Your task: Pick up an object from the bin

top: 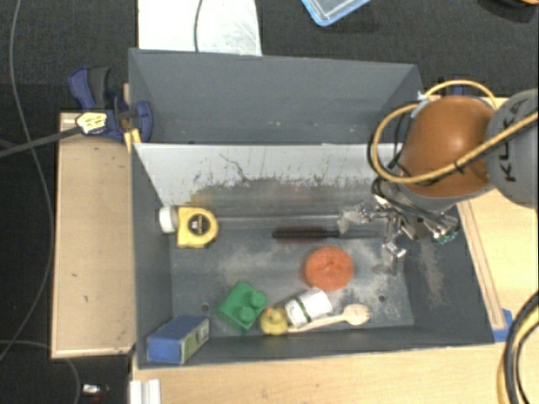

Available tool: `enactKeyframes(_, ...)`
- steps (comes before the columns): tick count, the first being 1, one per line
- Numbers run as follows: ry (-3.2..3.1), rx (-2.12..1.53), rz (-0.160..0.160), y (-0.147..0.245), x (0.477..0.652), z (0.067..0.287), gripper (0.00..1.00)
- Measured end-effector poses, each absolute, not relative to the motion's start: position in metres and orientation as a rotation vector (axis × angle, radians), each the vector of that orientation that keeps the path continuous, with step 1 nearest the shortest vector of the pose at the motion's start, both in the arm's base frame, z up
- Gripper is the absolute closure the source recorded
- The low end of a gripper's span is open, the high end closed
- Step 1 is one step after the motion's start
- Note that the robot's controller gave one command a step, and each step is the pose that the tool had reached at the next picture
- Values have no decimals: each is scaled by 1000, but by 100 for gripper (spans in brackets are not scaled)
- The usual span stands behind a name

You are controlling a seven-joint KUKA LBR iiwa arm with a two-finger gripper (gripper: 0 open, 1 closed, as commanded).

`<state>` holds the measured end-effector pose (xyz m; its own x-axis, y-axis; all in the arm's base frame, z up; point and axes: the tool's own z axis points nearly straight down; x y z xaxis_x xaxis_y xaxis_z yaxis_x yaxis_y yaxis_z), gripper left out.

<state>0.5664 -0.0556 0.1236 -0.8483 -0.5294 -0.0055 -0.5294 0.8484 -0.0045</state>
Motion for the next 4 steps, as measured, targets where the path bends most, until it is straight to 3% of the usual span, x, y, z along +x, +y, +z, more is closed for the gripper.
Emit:
enactKeyframes(1, 3046, -773, 12, 14, 543, 99, 0)
enactKeyframes(2, 2999, -893, -8, 8, 536, 78, 0)
enactKeyframes(3, 3062, -669, 5, -7, 537, 70, 100)
enactKeyframes(4, 3061, -671, 5, -7, 537, 71, 100)
